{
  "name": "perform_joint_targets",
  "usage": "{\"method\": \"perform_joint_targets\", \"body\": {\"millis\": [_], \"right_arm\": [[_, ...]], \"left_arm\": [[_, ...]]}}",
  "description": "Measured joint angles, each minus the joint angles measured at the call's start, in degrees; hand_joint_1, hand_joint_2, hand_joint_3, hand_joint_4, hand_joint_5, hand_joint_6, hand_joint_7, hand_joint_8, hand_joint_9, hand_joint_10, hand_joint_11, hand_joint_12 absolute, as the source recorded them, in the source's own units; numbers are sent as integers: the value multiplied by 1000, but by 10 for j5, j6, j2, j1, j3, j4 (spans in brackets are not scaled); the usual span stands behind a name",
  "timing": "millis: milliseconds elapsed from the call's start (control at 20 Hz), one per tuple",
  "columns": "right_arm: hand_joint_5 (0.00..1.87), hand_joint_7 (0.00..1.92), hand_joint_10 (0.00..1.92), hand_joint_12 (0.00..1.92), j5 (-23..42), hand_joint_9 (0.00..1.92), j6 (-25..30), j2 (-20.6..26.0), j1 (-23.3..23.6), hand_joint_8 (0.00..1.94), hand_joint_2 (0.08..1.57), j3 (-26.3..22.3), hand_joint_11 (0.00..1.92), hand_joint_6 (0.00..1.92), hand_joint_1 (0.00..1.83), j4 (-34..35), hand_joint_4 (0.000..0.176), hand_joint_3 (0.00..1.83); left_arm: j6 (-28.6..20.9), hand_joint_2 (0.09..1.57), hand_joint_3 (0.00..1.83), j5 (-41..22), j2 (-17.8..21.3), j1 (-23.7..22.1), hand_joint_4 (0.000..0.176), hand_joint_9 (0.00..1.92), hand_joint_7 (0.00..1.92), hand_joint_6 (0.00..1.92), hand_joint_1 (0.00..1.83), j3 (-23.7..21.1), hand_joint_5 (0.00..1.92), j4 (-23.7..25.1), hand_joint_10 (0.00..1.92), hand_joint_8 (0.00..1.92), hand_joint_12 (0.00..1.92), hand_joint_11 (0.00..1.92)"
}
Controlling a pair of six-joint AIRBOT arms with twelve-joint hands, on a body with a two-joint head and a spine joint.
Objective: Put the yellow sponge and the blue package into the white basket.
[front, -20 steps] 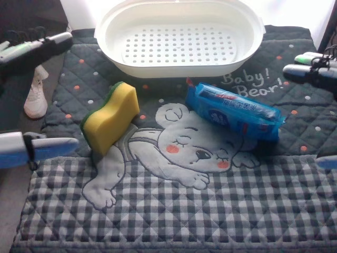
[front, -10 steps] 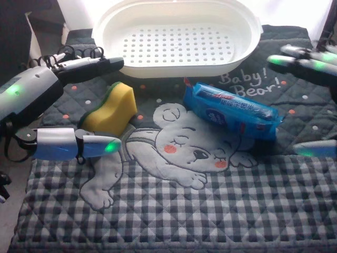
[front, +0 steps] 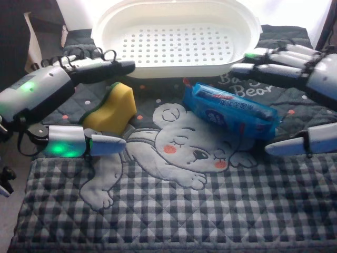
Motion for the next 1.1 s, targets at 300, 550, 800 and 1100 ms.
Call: {"method": "perform_joint_targets", "body": {"millis": [300,550,800,1100], "right_arm": [[188,154,13,835,-35,137,0,-23,2,3,846,17,0,4,898,-23,176,0],[283,272,48,1189,-45,417,2,-46,3,7,828,33,212,3,985,-16,176,0],[802,742,151,1264,-32,784,8,-67,7,62,1026,35,333,10,1115,-20,20,2],[907,988,1148,1350,-26,803,9,-70,11,1049,1137,40,222,972,1328,-12,0,0]], "left_arm": [[2,1042,5,46,-41,-30,31,410,420,4,818,43,465,-4,3,1,1070,0],[4,1142,2,66,-61,-35,0,478,458,2,746,57,546,0,11,3,1043,97],[7,1134,0,67,-68,-36,0,586,620,13,1223,65,759,-13,27,12,1250,52],[5,1149,10,38,-68,-34,0,853,866,822,1242,64,967,-33,894,1354,1551,603]]}}
